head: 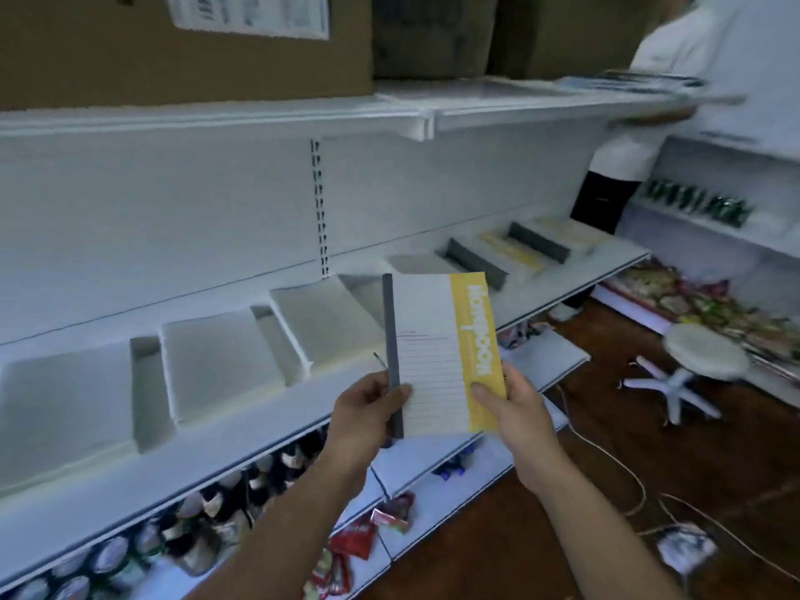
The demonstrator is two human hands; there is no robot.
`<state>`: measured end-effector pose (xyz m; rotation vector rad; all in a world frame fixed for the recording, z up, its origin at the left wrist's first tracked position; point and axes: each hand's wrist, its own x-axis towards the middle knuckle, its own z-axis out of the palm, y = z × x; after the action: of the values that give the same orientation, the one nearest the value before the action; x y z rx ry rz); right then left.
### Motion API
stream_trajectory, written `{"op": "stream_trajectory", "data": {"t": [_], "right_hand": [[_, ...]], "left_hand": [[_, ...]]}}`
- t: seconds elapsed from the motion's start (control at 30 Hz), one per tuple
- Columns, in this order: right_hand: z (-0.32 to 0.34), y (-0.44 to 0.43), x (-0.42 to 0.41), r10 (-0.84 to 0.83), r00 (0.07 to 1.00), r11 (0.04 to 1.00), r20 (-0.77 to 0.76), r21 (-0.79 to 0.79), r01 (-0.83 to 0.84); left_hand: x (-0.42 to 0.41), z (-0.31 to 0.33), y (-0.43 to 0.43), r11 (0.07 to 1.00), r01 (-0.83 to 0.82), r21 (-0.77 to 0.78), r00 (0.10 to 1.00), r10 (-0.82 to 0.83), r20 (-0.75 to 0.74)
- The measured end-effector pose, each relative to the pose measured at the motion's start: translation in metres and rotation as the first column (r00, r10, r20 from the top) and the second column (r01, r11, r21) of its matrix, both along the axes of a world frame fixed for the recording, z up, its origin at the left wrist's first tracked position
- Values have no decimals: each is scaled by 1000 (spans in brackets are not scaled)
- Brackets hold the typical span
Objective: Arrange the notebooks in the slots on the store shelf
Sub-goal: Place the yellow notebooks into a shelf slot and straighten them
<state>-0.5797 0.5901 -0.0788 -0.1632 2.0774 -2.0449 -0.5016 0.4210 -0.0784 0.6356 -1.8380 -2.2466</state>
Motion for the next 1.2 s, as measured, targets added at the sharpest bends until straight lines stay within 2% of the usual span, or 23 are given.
{"op": "stream_trajectory", "data": {"t": [0.27,0.37,0.53,0.6,0.73,0.9,1.03,1.1,1.2], "right_hand": [[-21,101,-98,-189,980,982,63,-10,190],[-24,128,-158,-238,971,971,38,26,237],[-9,157,-279,-212,977,974,-9,77,212],[-4,158,-324,-166,986,982,-15,93,167],[-5,145,-396,-43,999,987,-6,152,44],[-6,107,-472,108,992,956,-62,282,-87],[-11,80,-517,268,962,899,-57,372,-229],[-14,73,-532,360,929,859,-85,418,-295],[-27,65,-549,445,885,818,-133,463,-342]], "left_hand": [[-129,-12,96,989,143,-20,989,-143,31],[-198,-25,123,991,132,-38,991,-131,25],[-314,-31,155,994,29,-102,998,-35,-58],[-350,-28,160,994,-14,-112,994,2,-105],[-403,-26,157,963,-148,-227,982,117,-145],[-452,-37,143,850,-365,-379,929,307,-205],[-473,-56,135,693,-488,-531,851,513,-113],[-478,-61,138,663,-513,-545,809,585,-50],[-487,-65,143,613,-531,-586,771,636,-33]]}}
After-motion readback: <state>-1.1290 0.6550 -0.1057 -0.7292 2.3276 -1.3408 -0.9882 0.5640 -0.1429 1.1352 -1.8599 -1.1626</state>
